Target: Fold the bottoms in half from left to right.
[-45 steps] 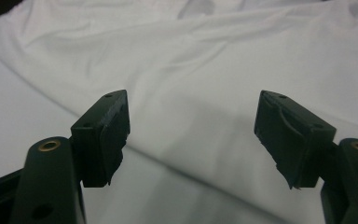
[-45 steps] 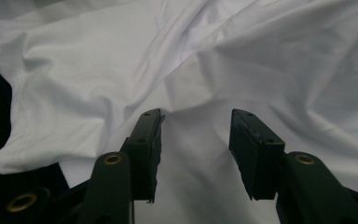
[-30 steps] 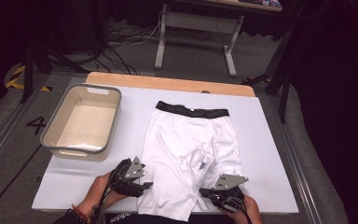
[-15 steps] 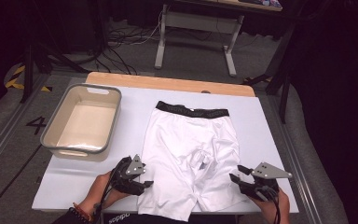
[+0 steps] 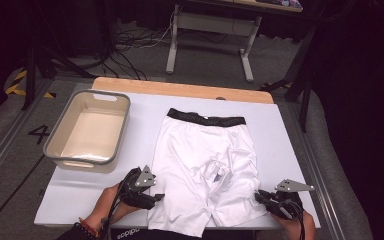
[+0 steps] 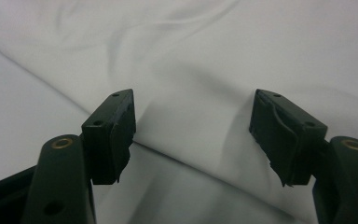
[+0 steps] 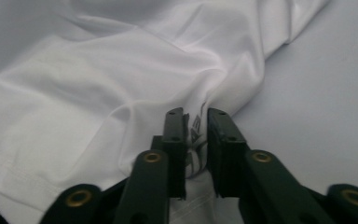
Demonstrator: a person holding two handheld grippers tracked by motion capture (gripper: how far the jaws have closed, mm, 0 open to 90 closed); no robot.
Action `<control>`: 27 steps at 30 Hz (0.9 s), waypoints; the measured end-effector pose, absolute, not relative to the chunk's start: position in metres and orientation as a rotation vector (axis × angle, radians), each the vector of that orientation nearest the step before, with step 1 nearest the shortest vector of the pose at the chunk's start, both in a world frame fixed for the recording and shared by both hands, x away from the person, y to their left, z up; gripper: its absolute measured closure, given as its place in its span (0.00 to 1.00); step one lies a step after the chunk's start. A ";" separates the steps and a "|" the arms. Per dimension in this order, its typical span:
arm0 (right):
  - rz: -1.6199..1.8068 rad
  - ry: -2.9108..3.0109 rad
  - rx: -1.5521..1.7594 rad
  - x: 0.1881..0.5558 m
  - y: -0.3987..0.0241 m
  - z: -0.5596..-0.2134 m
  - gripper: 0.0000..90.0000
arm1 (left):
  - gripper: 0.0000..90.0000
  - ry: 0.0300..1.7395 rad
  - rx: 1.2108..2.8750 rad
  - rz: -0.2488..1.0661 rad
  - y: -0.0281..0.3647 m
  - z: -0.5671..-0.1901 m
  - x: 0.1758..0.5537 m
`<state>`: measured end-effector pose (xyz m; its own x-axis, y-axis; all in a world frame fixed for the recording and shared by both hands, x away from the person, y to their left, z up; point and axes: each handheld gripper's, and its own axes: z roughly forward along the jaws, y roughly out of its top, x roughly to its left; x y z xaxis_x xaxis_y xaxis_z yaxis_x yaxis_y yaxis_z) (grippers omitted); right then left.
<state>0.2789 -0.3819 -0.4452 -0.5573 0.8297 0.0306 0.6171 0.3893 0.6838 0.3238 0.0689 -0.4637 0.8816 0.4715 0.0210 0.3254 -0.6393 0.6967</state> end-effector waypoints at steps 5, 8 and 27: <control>0.861 2.343 1.212 0.271 -0.382 -0.438 0.99 | 0.36 0.571 2.315 0.261 0.069 -0.464 0.324; 0.867 2.319 1.229 0.264 -0.391 -0.434 0.99 | 0.35 0.571 2.314 0.260 0.069 -0.464 0.324; 1.025 2.097 1.220 0.340 -0.411 -0.412 0.66 | 0.38 0.642 2.280 0.317 0.069 -0.461 0.334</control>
<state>0.3399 -0.4114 -0.4116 -0.4717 0.8804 -0.0496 0.5016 0.3142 0.8060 0.3342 0.0689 -0.4614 0.8447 0.5340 0.0359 0.3528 -0.6059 0.7130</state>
